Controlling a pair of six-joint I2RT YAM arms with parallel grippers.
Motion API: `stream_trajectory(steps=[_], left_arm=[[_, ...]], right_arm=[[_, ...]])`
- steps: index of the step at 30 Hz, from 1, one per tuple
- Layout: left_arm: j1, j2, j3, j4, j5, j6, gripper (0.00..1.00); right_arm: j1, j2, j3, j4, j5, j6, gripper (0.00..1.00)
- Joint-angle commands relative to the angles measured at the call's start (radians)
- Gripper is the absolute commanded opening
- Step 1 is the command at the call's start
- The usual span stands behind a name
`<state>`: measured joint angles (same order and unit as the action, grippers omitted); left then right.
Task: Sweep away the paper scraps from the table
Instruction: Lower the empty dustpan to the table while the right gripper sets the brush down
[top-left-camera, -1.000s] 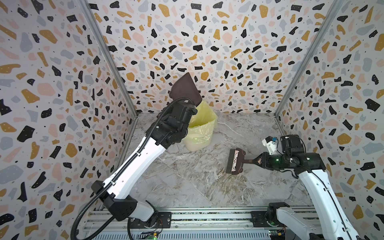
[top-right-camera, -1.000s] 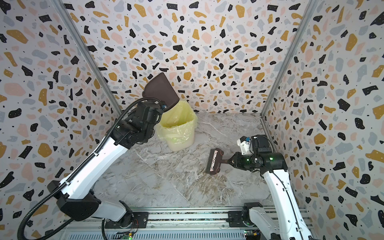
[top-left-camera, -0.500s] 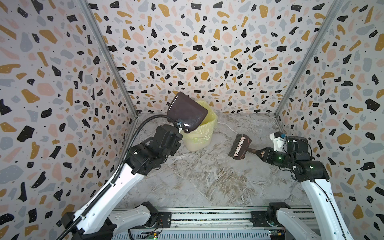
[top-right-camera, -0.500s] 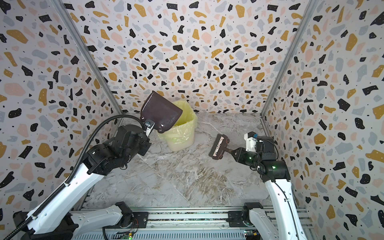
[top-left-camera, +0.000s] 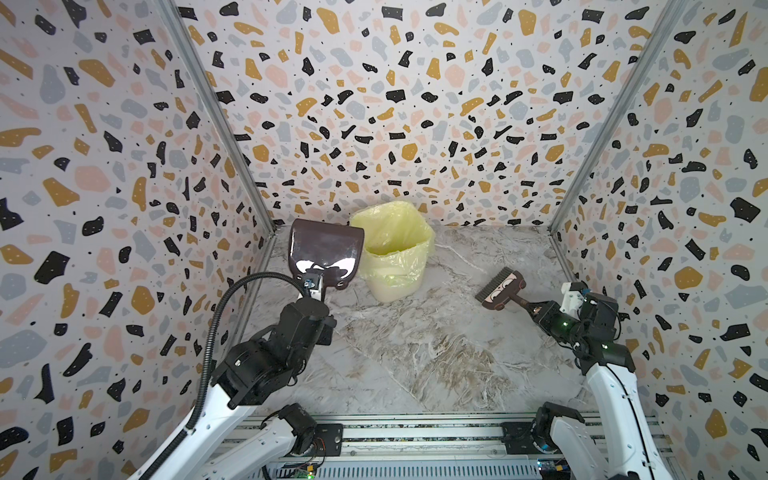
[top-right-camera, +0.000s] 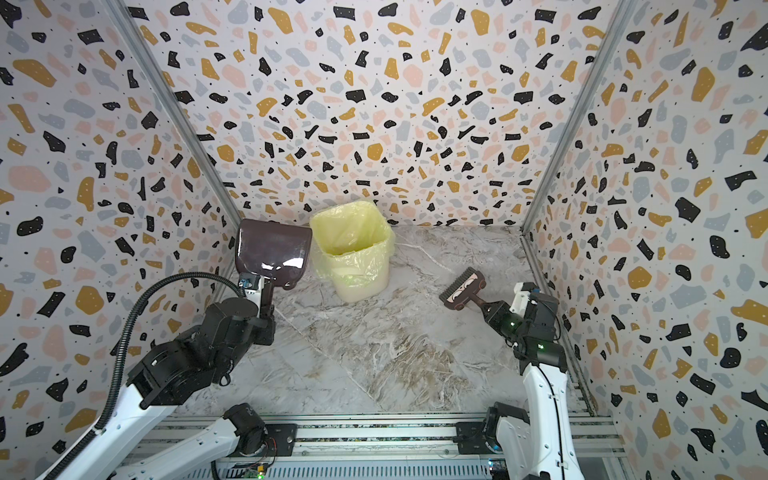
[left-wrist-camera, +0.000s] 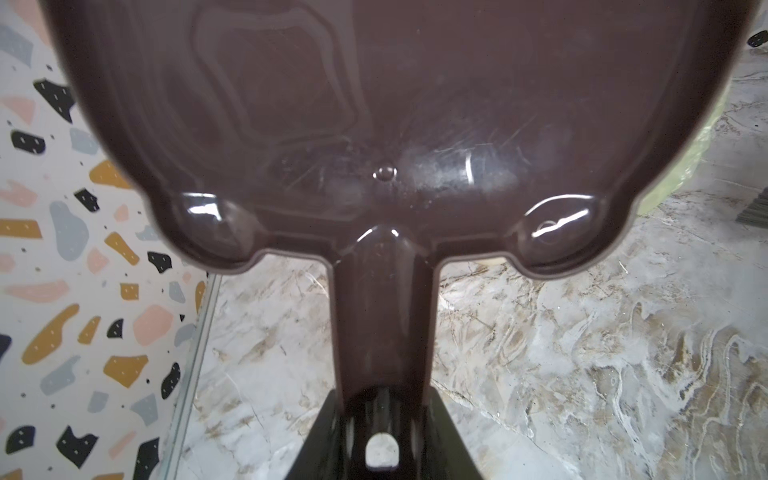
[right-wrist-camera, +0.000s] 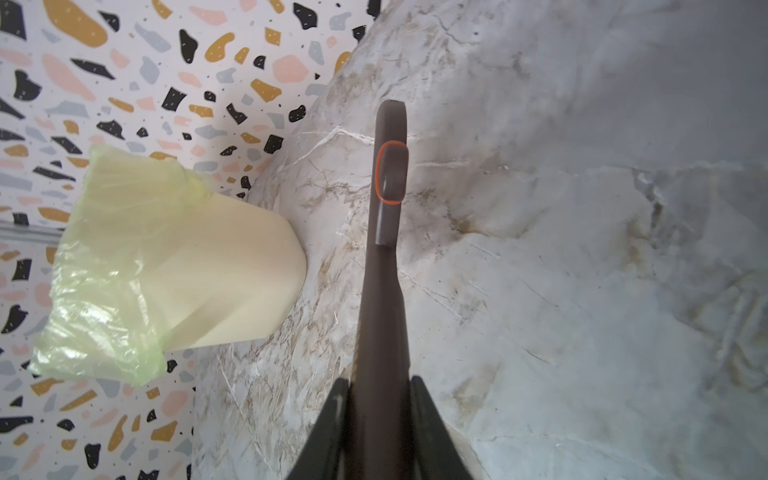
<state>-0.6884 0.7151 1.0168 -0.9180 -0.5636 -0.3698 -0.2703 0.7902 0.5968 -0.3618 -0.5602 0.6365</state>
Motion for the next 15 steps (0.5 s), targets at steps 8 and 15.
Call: stream_trajectory(steps=[8,15], left_arm=[[0.007,-0.058,-0.21,0.171,0.113,-0.301,0.0],[0.018,-0.078,-0.366,0.255,0.162,-0.422,0.0]], right_arm=[[-0.076,-0.073,-0.189,0.173,-0.06,0.09,0.0],[-0.084,-0.099,-0.21,0.084,-0.017,0.104,0.04]])
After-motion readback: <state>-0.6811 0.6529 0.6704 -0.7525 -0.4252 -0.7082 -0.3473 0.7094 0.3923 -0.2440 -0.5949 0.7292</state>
